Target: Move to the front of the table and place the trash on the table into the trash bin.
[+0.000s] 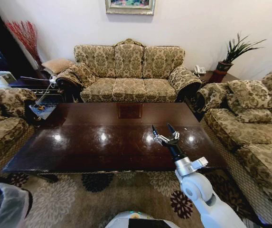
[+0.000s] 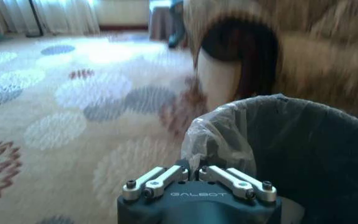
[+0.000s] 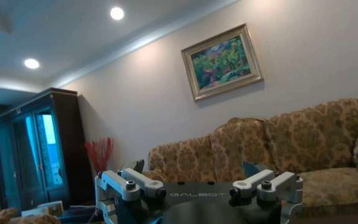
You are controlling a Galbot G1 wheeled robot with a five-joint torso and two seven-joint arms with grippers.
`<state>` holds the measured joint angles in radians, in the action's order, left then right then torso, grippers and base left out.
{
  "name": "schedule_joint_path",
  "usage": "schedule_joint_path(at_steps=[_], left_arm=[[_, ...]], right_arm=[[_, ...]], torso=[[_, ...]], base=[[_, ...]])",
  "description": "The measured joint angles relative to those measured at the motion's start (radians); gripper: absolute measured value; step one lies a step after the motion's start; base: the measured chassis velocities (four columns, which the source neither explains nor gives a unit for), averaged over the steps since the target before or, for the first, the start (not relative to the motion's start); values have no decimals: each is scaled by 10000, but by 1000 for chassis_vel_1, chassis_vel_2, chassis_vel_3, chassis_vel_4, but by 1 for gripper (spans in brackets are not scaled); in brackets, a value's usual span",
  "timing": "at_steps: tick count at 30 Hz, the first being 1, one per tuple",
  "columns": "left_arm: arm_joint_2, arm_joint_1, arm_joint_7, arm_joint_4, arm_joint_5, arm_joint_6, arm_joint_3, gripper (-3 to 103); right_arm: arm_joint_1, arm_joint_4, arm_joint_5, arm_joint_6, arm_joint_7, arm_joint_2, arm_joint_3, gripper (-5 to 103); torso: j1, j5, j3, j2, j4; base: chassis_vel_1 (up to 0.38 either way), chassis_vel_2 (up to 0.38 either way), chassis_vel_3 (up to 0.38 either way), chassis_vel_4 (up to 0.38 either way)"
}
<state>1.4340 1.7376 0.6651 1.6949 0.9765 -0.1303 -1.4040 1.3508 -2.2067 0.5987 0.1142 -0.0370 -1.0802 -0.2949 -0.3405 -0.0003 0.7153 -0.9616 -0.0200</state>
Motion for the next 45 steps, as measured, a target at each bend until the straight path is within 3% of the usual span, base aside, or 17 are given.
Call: schedule_joint_path(at_steps=[4, 6, 9, 13, 15, 21, 23, 31, 45], left_arm=[[-416, -665, -445, -2323, -183, 412, 1176, 3], [-465, -779, -521, -2631, -199, 459, 1297, 3], [-760, -1629, -1233, -4473, 24, 813, 1893, 3], [-891, -2124, -1538, -5262, 354, 911, 2058, 3], [-1027, -2592, -1824, -5883, 690, 972, 2135, 3], [-1233, -3293, -2145, -7322, 698, 1406, 2275, 3], [-1213, -3419, -2569, -7990, 579, 1728, 2287, 3], [-891, -3631, -3326, -8533, 282, 2400, 2382, 3], [-842, -3753, -3298, -8967, 0, 2775, 2370, 3]], right_arm=[[301, -114, -73, 10, -1, 33, -283, 100], [345, -132, -74, 14, 0, 44, -343, 100], [586, -161, -75, 44, 12, 112, -688, 100], [693, -165, -75, 51, 18, 152, -833, 100], [781, -192, -72, 52, 16, 193, -932, 100], [920, -272, -54, 97, -108, 267, -1059, 100], [927, -268, 65, 262, -180, 224, -1053, 100], [983, -159, -101, 489, 16, -11, -892, 100], [1073, -92, -167, 604, -39, -64, -707, 100]], torso=[[0, -7, 0, 1, -4], [1, -7, 0, 0, -4], [1, 5, 0, 1, -4], [0, -4, 1, 2, -1], [-1, 12, 1, 3, -2], [0, 6, 1, 2, 1], [0, 2, 1, 3, -4], [0, 3, 0, 2, -3], [0, 6, 0, 2, -3]], base=[[0, 0, 0, 0], [0, 0, 0, 0], [0, 0, 0, 0], [0, 0, 0, 0], [0, 0, 0, 0], [0, 0, 0, 0], [0, 0, 0, 0], [0, 0, 0, 0], [55, 45, -54, -58]])
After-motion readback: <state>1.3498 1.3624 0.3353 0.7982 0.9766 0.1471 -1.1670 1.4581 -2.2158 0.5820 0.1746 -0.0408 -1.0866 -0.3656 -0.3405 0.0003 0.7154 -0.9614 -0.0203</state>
